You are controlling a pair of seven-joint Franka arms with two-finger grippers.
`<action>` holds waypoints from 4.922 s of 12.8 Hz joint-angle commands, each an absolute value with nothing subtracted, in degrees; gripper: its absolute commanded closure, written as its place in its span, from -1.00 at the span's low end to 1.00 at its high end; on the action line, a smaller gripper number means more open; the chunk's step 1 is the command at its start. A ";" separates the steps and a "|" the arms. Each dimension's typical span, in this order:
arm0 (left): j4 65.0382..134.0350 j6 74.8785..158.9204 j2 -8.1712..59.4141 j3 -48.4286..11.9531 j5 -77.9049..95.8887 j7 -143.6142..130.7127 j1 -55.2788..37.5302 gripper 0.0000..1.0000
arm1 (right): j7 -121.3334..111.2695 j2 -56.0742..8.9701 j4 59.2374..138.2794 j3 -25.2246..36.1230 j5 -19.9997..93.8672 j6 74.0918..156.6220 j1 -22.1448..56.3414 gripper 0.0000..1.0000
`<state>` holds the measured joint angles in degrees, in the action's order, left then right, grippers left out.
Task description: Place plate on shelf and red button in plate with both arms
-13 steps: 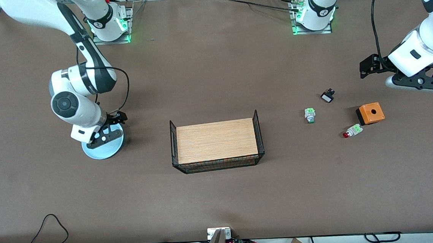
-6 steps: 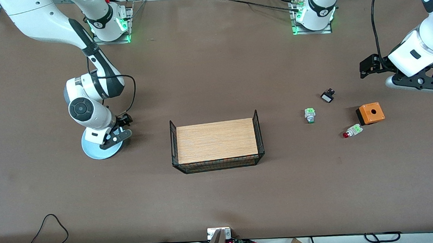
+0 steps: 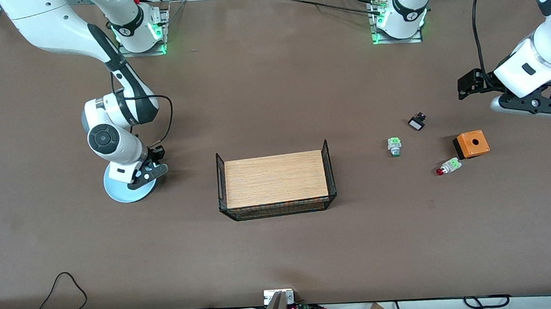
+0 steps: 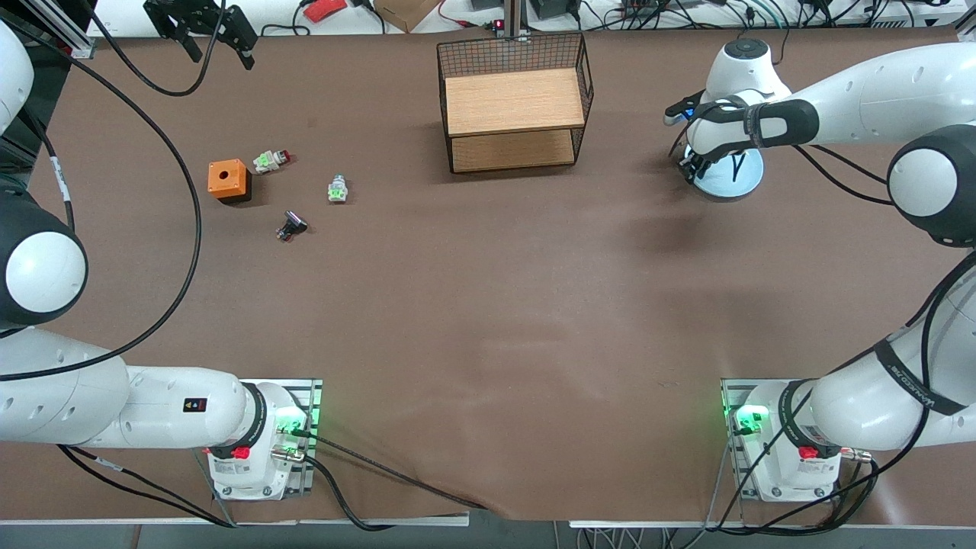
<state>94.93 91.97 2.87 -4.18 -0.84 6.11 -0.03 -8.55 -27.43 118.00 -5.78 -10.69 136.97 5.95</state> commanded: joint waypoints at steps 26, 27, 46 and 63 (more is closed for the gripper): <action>95.01 91.41 2.11 -3.52 0.53 7.47 -0.35 -1.00 | -25.58 -19.32 86.75 -5.80 -13.69 111.97 43.23 1.00; 95.10 91.41 2.11 -3.52 0.53 7.47 -0.35 -1.00 | -25.58 -20.90 85.96 -5.80 -15.89 111.97 44.55 1.00; 95.10 91.41 2.11 -3.52 0.53 7.47 -0.35 -1.00 | -27.50 -33.31 84.90 -4.84 -26.72 124.89 45.70 0.69; 94.75 89.05 6.40 -4.04 0.62 7.99 -3.33 -1.00 | -11.88 -10.21 84.90 -3.78 -4.05 97.66 17.71 -1.00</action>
<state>95.01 91.09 3.87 -4.30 -0.78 6.28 -1.25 -13.53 -13.16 83.62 -2.77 -6.58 100.16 23.75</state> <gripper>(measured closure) 0.000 0.000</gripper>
